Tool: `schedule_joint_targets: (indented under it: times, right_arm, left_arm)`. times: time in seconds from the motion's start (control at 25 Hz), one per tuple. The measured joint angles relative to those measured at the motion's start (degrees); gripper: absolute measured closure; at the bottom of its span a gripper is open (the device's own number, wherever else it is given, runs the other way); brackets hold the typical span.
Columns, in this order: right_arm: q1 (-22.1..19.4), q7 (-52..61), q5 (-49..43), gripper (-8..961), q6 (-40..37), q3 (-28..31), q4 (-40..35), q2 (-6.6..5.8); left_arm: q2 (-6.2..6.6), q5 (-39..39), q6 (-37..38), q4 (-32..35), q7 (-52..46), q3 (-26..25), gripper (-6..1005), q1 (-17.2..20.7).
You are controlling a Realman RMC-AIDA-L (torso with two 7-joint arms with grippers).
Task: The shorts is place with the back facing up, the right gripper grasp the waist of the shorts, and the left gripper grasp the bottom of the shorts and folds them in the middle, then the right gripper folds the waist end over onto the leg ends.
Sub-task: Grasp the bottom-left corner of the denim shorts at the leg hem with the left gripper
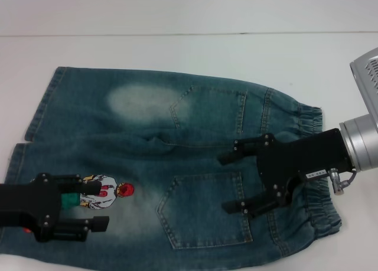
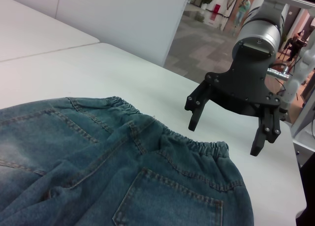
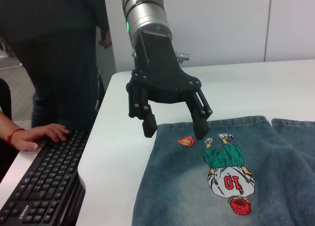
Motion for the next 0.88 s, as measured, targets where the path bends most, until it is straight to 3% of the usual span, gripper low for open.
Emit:
schedule_joint_targets:
  times: [0.88]
  right_arm:
    - [0.08, 0.0, -0.14, 38, 0.47, -0.29, -0.02, 0.03]
  left_arm:
    - [-0.09, -0.02, -0.51, 0.03, -0.03, 0.53, 214, -0.04]
